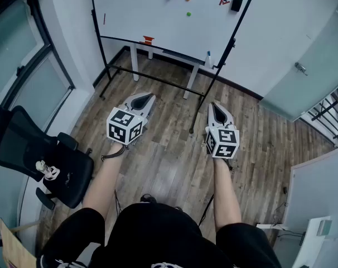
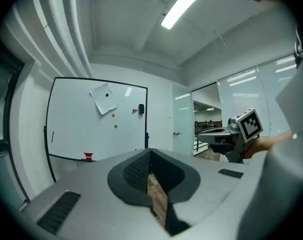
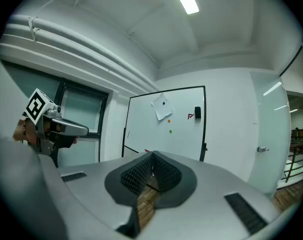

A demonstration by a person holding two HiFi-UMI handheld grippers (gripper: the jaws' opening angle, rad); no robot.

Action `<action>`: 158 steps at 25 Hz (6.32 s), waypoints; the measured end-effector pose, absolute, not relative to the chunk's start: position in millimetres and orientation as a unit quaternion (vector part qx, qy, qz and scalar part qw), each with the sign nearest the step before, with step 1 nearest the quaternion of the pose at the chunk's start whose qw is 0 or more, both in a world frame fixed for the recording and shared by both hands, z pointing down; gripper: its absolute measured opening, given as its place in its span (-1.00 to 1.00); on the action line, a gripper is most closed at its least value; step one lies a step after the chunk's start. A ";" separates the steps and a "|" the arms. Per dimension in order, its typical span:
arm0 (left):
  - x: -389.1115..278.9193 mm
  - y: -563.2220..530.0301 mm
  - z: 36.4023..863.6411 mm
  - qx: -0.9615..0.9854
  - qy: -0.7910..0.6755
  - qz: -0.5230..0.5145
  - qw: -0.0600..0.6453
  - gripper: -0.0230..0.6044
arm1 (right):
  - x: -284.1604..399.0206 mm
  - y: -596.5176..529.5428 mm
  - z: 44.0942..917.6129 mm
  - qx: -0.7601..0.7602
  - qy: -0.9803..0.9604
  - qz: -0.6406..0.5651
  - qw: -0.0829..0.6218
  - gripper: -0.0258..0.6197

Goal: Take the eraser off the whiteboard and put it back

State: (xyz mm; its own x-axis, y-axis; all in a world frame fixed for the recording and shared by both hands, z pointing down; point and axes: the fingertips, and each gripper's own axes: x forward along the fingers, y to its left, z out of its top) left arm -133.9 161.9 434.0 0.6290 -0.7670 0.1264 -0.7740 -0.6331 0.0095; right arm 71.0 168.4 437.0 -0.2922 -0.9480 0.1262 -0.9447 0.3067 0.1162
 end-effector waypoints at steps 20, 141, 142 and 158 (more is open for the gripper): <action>-98.7 212.2 452.1 0.903 -0.420 0.075 0.046 -0.86 | 107.0 224.1 450.4 0.587 -0.804 0.004 0.090 -0.84; 90.2 -447.1 312.4 0.958 -0.281 0.035 -0.039 -0.86 | 240.2 -458.1 258.3 0.722 -0.683 -0.111 0.018 -0.08; 90.7 -449.5 310.6 0.958 -0.282 0.033 -0.038 -0.86 | 241.1 -462.0 257.1 0.723 -0.681 -0.111 0.019 -0.07; 99.1 -471.6 314.5 0.961 -0.274 0.034 -0.034 -0.86 | 257.2 -501.1 259.8 0.755 -0.646 -0.111 0.022 -0.05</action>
State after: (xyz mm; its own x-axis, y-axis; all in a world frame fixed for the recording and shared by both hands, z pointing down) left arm 99.1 -471.6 314.5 0.8479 -0.5281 0.0472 -0.5234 -0.8479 -0.0842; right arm 257.2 -501.1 259.8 0.1416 -0.9800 -0.1397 -0.9703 -0.1653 0.1764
